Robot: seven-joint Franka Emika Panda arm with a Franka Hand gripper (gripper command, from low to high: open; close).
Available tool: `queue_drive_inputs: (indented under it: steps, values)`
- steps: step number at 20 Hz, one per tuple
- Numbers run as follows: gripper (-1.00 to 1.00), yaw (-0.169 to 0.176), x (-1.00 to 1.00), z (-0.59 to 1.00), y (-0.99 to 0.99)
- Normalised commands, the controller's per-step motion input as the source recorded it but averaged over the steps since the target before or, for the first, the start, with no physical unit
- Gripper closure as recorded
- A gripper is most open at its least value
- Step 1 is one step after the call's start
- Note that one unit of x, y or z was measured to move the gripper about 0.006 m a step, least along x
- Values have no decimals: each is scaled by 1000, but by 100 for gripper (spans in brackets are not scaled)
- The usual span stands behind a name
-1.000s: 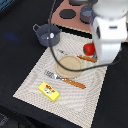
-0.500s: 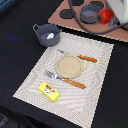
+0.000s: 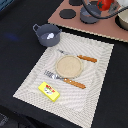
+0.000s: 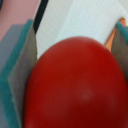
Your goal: Interact with the objects in diverse but meaningful ways.
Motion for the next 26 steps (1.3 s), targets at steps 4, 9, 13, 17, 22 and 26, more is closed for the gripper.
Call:
queue_drive_inputs:
  steps: [4, 9, 13, 17, 22, 26]
  values:
    - [100, 0, -794, -187, 813]
    - [100, 0, -775, -127, 753]
    - [100, 0, -715, -288, 729]
    - [100, 2, -439, -467, 439]
    - [100, 12, -387, -639, 215]
    - [100, 4, -300, -531, 281]
